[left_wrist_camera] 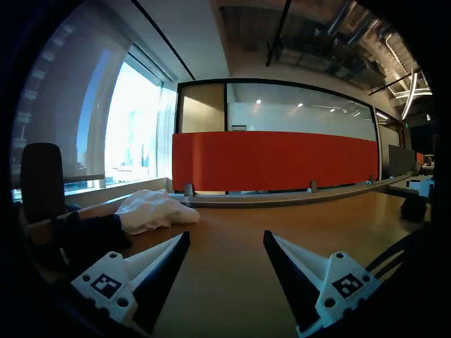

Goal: Fold towel

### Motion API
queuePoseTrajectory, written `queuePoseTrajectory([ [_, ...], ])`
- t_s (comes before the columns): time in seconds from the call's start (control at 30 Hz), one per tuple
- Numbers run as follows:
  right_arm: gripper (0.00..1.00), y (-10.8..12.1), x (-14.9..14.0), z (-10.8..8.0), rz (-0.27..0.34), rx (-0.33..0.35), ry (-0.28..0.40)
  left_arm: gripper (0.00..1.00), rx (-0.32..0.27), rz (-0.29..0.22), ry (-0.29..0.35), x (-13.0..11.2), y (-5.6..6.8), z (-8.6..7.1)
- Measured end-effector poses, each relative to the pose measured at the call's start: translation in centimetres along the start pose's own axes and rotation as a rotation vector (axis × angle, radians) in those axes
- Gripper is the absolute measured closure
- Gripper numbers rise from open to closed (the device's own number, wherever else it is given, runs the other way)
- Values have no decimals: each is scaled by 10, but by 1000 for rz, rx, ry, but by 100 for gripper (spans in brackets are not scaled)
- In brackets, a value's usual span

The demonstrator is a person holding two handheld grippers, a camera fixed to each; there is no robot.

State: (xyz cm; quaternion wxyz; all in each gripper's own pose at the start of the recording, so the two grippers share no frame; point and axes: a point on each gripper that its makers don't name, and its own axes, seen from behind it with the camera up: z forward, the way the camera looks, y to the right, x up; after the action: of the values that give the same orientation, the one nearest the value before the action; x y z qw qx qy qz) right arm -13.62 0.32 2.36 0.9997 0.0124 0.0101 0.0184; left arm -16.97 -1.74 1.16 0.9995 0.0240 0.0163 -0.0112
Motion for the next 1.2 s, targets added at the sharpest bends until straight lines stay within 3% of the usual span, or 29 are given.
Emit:
queuePoseTrajectory([
  [0.37,1,-2,-16,0,-14,-6,-11,3,0,0,0,0,1,0],
  [0.67,1,-6,-16,-1,-44,3,5,3,0,0,0,0,0,0],
  [1.2,0,-7,-16,-10,-43,2,7,3,0,0,0,0,0,-1],
])
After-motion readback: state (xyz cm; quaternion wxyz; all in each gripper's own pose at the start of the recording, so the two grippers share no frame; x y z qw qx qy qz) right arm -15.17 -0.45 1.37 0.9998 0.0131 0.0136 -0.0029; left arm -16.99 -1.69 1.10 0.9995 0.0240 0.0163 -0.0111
